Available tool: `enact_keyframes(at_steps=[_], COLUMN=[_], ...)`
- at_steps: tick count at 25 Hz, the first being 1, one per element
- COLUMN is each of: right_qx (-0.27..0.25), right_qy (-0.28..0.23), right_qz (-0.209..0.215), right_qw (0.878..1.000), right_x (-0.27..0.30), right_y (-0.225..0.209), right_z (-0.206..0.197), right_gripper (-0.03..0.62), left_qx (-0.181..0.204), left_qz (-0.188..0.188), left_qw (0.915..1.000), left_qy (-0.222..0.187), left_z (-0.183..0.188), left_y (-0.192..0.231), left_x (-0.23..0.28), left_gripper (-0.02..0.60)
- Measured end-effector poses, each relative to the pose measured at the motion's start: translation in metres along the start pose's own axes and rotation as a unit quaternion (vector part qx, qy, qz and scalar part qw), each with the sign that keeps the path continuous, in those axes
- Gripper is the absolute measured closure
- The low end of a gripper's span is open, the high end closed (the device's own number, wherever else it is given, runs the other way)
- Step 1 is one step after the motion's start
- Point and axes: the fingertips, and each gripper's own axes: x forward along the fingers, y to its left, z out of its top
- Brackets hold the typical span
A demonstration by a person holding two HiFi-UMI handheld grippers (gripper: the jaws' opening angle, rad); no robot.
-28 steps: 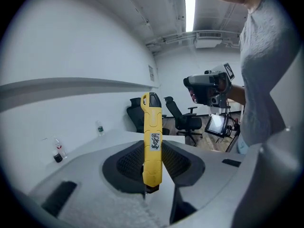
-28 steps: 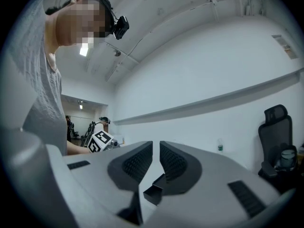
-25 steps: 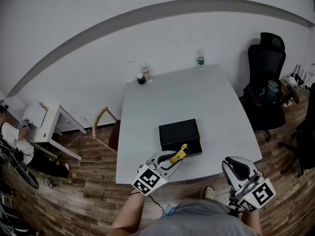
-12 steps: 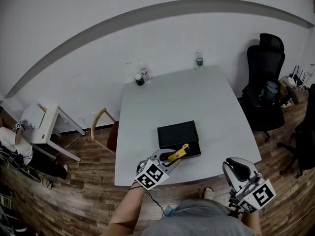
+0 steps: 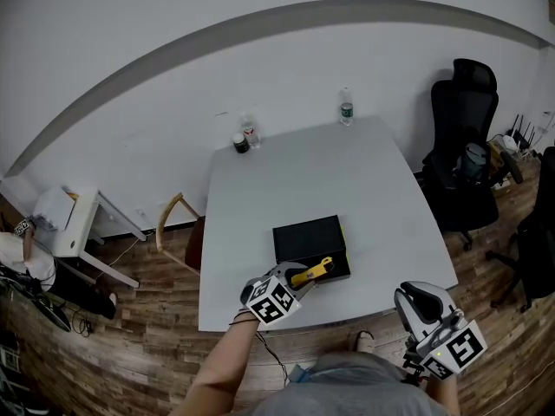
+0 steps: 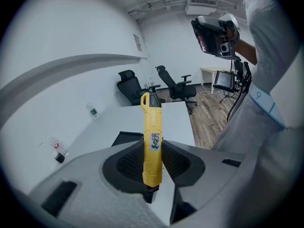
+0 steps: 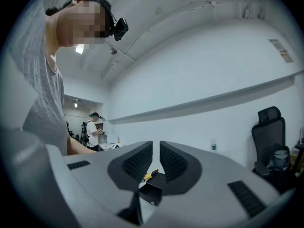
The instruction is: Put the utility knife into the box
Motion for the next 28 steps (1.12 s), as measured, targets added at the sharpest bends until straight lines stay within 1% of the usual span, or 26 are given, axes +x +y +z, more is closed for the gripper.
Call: enact_keyframes(at_steps=[12,20,28], right_qx=[-0.002,0.001,0.001], right_qy=[0.003,0.011,0.011], right_qz=[-0.009,-0.014,-0.023], right_qw=[1.0,1.0,1.0], right_x=[-0.006,-0.005,-0.004], right_y=[-0.008,-0.012,-0.017], right_z=[-0.001,-0.005,-0.006], right_gripper=[0.562,0.562,0.562], left_qx=[-0.001,-0.01,-0.017], left_qz=[-0.009,-0.024,-0.032], left_qw=[0.9997,0.9981,0.9965], left_qy=[0.024,0.056,0.076], left_z=[-0.008,-0.027,-0.041], left_y=[0.009,0.011,0.017], left_x=[0.025,0.046,0.06], left_gripper=[0.459,0.459,0.459])
